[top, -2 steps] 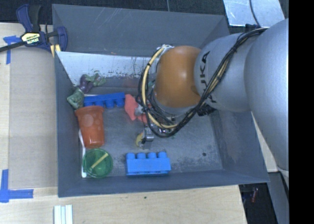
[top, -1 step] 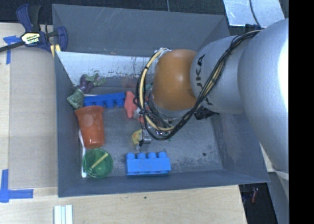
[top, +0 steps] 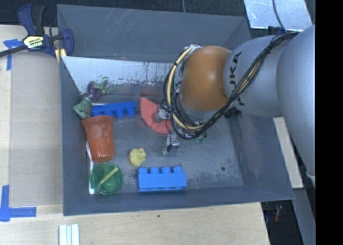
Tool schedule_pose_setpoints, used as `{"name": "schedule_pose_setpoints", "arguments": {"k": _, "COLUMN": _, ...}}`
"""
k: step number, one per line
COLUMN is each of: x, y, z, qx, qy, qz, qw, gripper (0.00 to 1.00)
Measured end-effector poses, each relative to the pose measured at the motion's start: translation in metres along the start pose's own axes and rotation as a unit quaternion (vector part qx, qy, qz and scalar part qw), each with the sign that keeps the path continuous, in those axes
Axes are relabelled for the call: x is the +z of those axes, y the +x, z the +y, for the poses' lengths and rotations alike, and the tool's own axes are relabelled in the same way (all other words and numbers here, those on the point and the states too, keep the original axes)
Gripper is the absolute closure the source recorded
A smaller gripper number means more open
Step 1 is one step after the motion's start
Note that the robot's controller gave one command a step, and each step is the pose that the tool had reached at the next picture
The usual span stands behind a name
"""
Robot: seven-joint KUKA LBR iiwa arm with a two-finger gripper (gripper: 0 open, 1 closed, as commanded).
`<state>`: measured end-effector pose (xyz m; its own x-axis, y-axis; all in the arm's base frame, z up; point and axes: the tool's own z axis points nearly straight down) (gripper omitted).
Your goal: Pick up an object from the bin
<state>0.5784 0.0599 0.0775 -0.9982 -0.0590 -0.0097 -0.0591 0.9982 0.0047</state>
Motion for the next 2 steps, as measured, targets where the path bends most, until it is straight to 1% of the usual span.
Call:
{"name": "schedule_pose_setpoints", "arguments": {"k": 1, "x": 0.003, "y": -0.002, "z": -0.022, "qx": -0.011, "qy": 0.001, "qz": -0.0011, "qw": 0.9999, "gripper": 0.00}}
{"name": "schedule_pose_setpoints", "arguments": {"k": 2, "x": 0.005, "y": -0.021, "z": -0.078, "qx": 0.040, "qy": 0.000, "qz": -0.0028, "qw": 0.9992, "gripper": 0.00}}
